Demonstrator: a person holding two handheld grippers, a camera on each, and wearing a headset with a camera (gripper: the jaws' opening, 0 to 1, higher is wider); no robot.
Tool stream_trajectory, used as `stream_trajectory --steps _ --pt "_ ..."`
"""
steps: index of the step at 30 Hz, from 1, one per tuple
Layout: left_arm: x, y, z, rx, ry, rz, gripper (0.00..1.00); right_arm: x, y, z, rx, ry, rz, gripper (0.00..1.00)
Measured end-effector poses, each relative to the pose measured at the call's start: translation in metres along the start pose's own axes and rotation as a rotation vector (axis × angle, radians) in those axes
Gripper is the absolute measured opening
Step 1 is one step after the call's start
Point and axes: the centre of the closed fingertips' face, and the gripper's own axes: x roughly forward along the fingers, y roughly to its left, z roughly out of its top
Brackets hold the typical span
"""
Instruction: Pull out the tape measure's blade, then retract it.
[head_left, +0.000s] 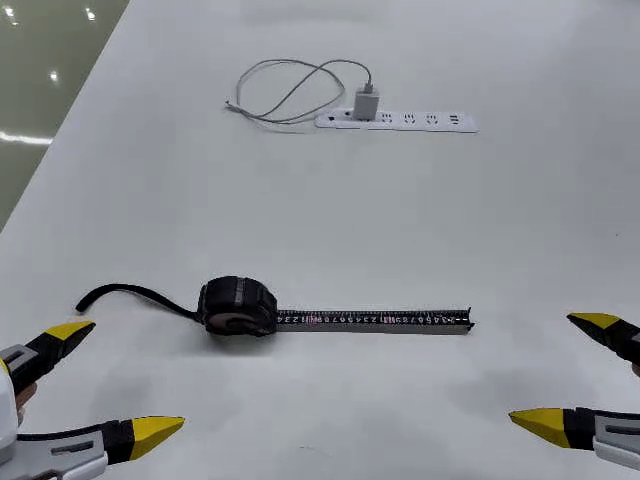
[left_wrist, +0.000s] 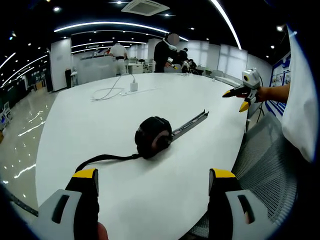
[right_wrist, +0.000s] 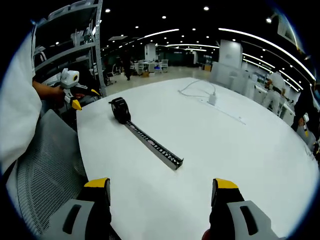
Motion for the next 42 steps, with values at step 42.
stream_trajectory --steps 42 --pt "-0.002 -0.021 -0.009 -0.01 -0.012 0.033 0.92 -0.002 0.021 -0.016 0.034 -0.006 -0.008 0.86"
